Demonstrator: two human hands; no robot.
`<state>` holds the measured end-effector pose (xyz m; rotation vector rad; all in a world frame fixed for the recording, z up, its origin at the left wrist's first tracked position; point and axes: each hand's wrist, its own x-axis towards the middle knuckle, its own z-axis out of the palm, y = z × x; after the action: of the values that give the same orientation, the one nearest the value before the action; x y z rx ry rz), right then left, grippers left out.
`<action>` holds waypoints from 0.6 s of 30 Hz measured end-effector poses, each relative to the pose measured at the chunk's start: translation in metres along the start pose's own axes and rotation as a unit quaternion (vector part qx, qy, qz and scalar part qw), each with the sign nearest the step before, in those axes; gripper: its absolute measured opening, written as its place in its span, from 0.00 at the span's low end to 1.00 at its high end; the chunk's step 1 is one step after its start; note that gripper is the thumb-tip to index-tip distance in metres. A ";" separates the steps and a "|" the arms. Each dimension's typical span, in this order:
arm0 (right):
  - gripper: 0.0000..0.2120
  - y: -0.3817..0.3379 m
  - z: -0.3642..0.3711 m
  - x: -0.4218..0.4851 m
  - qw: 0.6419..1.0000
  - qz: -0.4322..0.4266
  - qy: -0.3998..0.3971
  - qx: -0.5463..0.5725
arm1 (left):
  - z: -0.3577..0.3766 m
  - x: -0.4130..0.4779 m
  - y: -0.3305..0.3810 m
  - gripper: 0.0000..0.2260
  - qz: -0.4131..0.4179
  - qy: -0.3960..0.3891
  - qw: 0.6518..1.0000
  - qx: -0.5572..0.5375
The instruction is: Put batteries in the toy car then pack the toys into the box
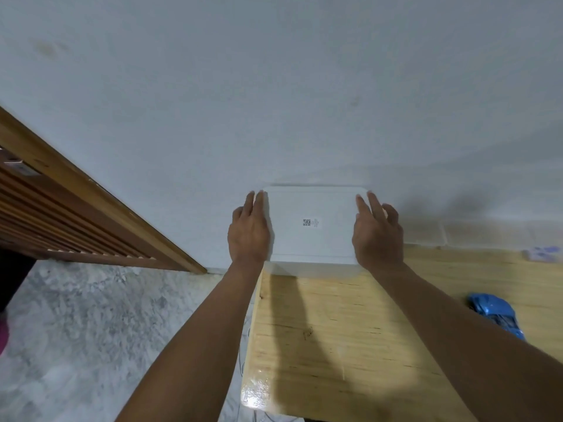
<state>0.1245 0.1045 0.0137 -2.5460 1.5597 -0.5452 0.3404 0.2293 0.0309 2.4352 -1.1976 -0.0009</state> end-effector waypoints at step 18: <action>0.36 0.002 -0.026 0.014 0.976 -0.012 -0.202 -0.086 | -0.018 0.014 0.000 0.31 0.028 -0.205 0.974 0.090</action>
<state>0.1196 0.0939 0.0413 -2.5829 1.4798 0.1112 0.3523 0.2258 0.0500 2.6394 -1.4953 -0.4157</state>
